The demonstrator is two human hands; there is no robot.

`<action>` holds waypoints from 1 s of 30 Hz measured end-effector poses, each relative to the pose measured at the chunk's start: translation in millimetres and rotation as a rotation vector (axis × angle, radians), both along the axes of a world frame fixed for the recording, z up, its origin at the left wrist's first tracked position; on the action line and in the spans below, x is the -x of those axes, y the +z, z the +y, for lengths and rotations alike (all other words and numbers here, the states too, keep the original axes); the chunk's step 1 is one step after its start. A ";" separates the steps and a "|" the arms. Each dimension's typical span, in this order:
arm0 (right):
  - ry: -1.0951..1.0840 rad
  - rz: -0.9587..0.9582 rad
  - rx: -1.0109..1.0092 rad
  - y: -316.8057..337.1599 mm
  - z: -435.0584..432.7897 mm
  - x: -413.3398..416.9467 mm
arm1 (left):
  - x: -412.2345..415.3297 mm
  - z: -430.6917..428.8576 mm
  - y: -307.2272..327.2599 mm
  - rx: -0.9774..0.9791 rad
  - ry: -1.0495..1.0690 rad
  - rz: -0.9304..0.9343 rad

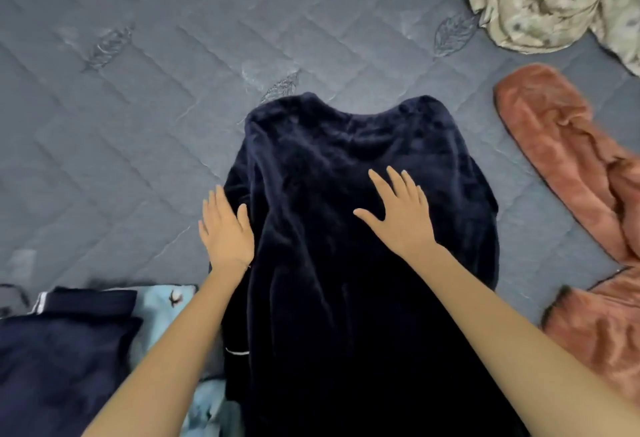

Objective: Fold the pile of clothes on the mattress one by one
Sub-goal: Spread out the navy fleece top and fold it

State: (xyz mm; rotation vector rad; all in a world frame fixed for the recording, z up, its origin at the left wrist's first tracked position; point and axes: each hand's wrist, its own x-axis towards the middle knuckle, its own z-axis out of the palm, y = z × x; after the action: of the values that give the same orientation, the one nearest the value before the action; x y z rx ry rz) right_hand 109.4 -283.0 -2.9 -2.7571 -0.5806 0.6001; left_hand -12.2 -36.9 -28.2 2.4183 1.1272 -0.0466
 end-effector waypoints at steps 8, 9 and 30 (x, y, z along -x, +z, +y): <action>0.136 0.100 -0.197 -7.2 91.9 53.0 | 58.5 26.3 -8.1 0.324 0.071 -0.013; 0.175 0.086 -0.235 -4.7 102.9 55.8 | 60.6 28.6 -3.6 0.366 0.096 -0.084; 0.346 0.202 -0.538 34.7 181.3 39.4 | 62.3 37.1 11.4 1.115 0.198 -0.102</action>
State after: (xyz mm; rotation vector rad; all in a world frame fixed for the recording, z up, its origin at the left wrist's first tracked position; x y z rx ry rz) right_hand 70.0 -101.7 31.8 -2.0834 -1.0103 0.6673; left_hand -74.5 0.2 -16.8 1.3027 0.9152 -0.3728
